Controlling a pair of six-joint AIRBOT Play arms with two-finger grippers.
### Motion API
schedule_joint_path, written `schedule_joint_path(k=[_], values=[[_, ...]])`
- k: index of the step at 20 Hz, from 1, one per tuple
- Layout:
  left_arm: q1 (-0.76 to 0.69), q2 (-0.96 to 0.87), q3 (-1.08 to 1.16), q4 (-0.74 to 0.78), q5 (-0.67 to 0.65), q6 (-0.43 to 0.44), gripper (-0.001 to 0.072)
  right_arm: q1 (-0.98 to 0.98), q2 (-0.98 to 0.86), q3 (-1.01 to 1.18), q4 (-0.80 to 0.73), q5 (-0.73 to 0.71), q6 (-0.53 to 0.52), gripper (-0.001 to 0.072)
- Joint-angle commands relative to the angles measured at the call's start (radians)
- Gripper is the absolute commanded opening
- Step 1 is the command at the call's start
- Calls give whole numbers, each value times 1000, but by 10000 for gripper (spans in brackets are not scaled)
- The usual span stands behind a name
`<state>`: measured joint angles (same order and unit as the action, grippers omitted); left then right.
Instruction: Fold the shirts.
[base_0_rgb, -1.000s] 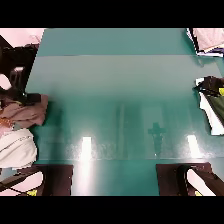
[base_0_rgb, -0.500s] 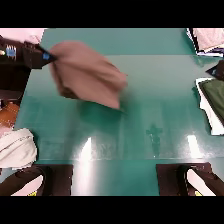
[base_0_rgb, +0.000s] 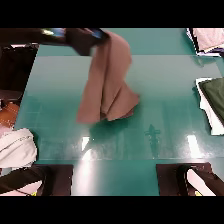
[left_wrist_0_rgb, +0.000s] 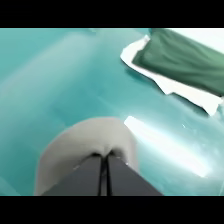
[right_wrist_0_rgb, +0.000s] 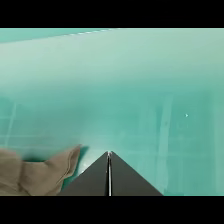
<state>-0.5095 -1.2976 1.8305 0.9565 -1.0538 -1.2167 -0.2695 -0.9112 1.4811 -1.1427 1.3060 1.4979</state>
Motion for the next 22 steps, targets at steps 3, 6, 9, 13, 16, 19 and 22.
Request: schedule_joint_path(k=[3, 6, 9, 13, 16, 19, 22], values=[[-57, -205, 17, -29, 21, -10, 399, 0, 0, -48, 0, 20, 0, 18], [17, -202, 39, 25, -35, -31, 610, 0, 0, -93, 0, 32, 0, 18], [151, -203, 54, 34, -264, -96, 610, 0, 0, -136, 0, 42, 0, 18], [276, -201, -84, 39, -488, -115, 610, 0, 0, -155, 0, 41, 0, 18], [282, -194, -288, 34, -445, -111, 610, 0, 0, -155, 0, 42, 0, 18], [282, -163, -523, 23, -294, -110, 610, 0, 0, -155, 0, 51, 0, 18], [282, -160, -643, -40, -172, -106, 610, 0, 0, -155, 0, 51, 0, 18]])
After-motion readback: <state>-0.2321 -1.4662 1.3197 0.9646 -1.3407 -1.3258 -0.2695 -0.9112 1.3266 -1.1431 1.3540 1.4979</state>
